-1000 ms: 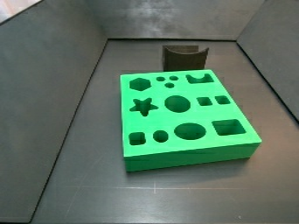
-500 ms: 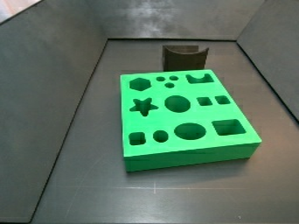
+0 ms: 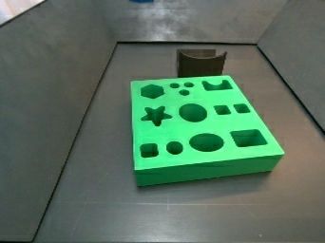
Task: Pick up the hexagon object. Move up. Move to above the board. Insert the hexagon object.
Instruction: Move to above the board, then insert the hexagon object.
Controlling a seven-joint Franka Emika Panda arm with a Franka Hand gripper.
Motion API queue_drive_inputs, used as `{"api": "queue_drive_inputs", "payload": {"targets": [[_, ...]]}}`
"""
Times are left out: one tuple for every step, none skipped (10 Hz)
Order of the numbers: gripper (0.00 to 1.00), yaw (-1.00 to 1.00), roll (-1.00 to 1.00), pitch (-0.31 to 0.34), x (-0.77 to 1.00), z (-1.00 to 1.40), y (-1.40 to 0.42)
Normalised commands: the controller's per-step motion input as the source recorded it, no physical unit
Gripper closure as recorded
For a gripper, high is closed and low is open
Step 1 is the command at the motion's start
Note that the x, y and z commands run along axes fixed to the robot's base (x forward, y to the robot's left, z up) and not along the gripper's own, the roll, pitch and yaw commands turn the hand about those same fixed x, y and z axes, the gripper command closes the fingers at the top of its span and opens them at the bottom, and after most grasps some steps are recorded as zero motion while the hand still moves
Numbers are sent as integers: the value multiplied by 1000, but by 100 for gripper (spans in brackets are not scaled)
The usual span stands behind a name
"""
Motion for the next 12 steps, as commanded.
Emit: {"api": "queue_drive_inputs", "payload": {"targets": [[100,6,-3,84,265,-88,-1000],[100,8,-4,74,284,-84,-1000],[100,7,4,67,299,-80,-1000],[100,8,13,63,321,-79,-1000],[100,9,32,57,249,-48,-635],[100,9,45,53,184,-24,-405],[100,5,55,51,113,-1,-211],[100,0,0,0,-20,0,0],[100,9,0,0,0,-20,0],[100,31,0,0,-29,-129,0],[100,71,0,0,0,-231,77],[100,180,0,0,51,-271,217]]}}
